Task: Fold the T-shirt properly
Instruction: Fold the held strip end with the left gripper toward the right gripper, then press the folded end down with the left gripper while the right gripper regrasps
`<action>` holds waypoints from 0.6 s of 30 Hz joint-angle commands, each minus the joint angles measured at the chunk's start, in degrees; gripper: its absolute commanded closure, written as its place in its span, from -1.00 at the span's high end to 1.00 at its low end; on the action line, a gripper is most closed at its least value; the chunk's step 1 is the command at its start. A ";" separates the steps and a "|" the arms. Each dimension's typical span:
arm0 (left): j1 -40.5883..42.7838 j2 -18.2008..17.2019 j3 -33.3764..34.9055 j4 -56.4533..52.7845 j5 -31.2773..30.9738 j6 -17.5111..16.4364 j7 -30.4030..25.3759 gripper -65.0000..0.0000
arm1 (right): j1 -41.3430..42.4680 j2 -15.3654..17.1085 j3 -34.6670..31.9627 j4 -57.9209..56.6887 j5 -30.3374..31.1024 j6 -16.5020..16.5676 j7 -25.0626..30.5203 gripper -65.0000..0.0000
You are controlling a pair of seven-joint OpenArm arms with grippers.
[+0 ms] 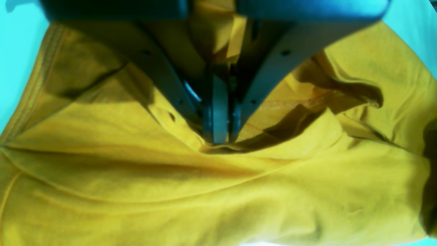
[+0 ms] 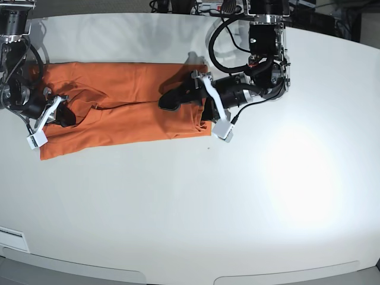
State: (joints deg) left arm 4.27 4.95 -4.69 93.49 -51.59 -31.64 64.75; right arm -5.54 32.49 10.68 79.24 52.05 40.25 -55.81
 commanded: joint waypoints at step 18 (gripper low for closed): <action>-0.48 4.05 5.77 0.90 -4.15 -2.54 -6.54 0.11 | -0.31 0.70 -0.11 0.15 -2.34 -0.25 -5.70 -1.00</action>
State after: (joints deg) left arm 4.58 8.49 0.80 93.45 -54.02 -33.52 59.40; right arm -5.52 32.53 10.68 79.44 52.90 40.32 -57.08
